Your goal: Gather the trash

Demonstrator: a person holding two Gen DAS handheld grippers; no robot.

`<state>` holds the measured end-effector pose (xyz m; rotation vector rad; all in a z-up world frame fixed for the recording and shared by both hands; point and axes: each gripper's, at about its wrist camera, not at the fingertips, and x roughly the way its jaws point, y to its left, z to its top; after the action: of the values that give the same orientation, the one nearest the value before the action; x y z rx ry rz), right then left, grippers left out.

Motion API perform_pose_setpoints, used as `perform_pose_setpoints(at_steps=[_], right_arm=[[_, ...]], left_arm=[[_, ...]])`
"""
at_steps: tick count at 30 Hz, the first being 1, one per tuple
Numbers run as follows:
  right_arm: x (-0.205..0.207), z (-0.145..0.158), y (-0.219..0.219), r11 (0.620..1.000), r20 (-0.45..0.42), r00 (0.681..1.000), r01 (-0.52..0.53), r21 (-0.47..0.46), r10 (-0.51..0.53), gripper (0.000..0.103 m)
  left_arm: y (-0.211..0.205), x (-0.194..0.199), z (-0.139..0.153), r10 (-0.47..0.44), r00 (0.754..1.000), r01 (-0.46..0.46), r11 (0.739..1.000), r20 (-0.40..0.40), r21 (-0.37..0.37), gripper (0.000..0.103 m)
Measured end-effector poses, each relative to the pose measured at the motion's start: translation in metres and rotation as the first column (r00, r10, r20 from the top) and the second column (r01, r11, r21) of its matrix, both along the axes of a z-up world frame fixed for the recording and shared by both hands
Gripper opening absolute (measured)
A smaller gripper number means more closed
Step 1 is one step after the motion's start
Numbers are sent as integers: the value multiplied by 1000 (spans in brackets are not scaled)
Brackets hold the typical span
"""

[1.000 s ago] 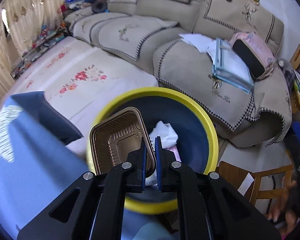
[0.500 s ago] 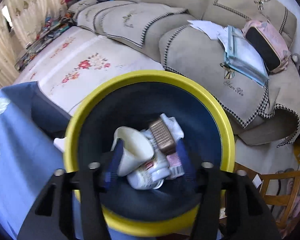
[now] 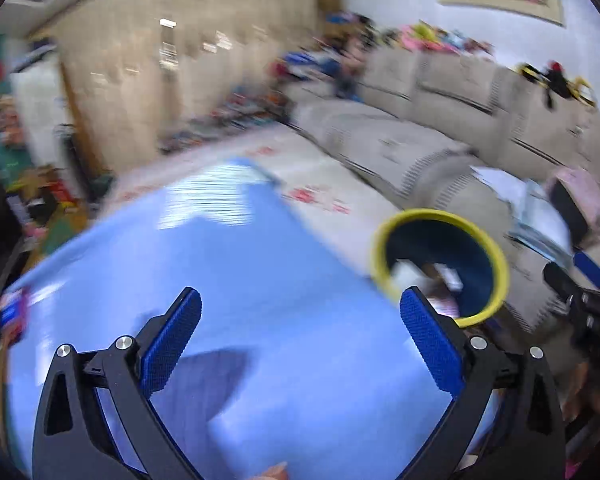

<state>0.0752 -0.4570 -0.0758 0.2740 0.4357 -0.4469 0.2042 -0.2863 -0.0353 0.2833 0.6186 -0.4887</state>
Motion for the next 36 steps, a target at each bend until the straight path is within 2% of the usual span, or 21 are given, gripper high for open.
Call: perform_pose_setpoints(at_steps=[3,5,8,12,15,18,22,36], right_arm=[[9,6,27,997,0,997,-81,-7,81,96],[15,11,45,992,-4,992,-128,-18,128,96],[19,18,67,980,-9,981,-195,-24,195,96],[14,33,90,969,0,969,-245,-41,246,96],[5,45,101,965,-1,968,-251,-78,252,96],[-6,54,107,961,1,968,-250,-114,252,96],[-14,64,113,958,5,968,-248,-145,252,96],[-7,55,102,960,-50,968,-252,-125,247,96]], left_arm=[[72,-27,6,168,983,-167,986,71,-26,98],[107,-39,9,239,968,-236,970,76,-54,98],[170,-65,15,363,929,-354,928,68,-111,98],[221,-100,31,455,884,-437,886,110,-154,98],[244,-119,41,487,865,-464,868,122,-176,98],[259,-133,44,501,859,-478,859,107,-182,98],[256,-141,42,506,857,-486,857,96,-174,98],[232,-135,29,479,876,-464,870,61,-166,98]])
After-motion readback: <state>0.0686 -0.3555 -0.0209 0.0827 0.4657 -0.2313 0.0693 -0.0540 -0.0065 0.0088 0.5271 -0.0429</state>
